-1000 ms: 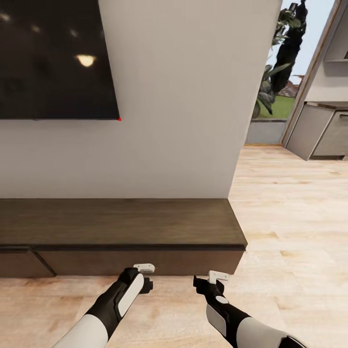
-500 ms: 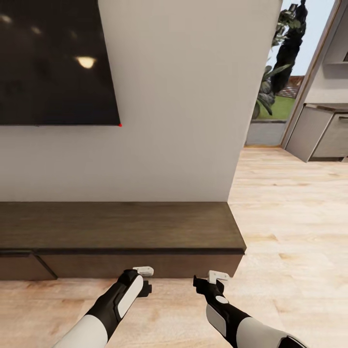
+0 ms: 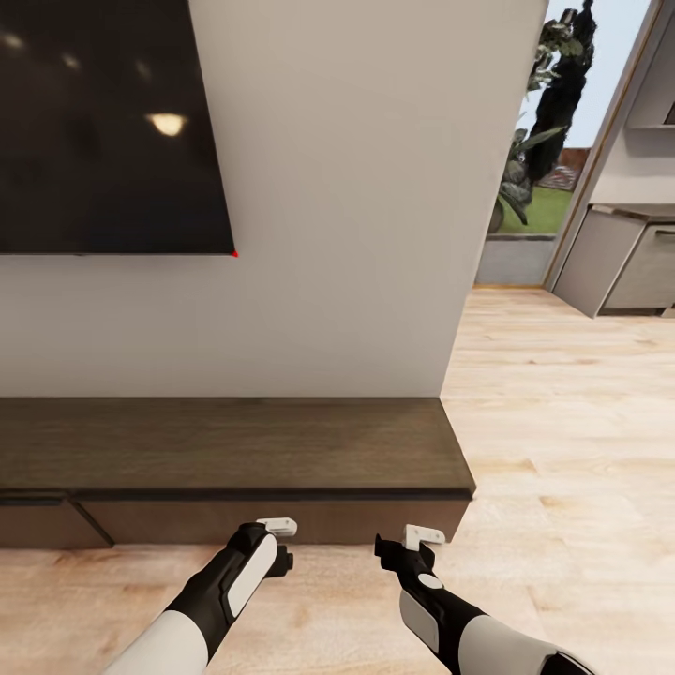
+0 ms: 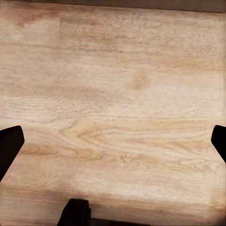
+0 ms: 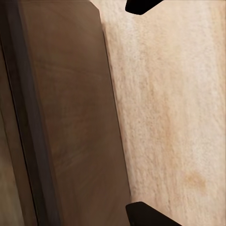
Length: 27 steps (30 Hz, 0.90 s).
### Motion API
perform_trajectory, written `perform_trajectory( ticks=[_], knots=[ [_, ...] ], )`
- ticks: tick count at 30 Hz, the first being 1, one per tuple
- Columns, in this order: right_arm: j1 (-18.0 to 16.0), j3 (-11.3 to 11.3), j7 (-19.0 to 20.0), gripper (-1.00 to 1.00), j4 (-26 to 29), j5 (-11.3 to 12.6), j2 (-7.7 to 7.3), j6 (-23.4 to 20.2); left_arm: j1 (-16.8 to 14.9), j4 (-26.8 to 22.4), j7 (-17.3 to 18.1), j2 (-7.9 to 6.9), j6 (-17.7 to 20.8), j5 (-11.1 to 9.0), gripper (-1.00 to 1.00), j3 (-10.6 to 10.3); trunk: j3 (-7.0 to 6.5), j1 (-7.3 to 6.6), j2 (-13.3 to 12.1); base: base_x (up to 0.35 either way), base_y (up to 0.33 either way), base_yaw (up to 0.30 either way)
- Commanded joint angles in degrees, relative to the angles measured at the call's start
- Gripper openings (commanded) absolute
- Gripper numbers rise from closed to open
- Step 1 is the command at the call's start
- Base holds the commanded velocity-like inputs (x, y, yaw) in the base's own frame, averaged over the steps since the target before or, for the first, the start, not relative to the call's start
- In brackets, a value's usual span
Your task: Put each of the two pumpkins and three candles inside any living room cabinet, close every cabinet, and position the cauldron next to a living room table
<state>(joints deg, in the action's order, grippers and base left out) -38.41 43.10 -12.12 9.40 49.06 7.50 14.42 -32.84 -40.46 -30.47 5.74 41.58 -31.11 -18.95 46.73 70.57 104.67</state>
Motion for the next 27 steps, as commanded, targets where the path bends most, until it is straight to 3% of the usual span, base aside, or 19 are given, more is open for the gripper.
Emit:
perform_trajectory(
  ticks=[1, 27],
  knots=[
    [-0.02, 0.49, -0.27, 1.0, 0.01, 0.48, 0.02, 0.17, -0.03, -0.06, -0.56, -0.03, 0.08, -0.61, 1.0, -0.21, -0.13, -0.23, -0.39, 0.0, 0.0, 0.0],
    [-0.01, 0.49, -0.27, 1.0, 0.01, 0.42, 0.01, 0.26, -0.03, 0.38, -0.56, -0.02, 0.08, -0.62, 1.0, -0.21, -4.8, -5.94, -10.82, 0.0, 0.0, 0.0]
  ],
)
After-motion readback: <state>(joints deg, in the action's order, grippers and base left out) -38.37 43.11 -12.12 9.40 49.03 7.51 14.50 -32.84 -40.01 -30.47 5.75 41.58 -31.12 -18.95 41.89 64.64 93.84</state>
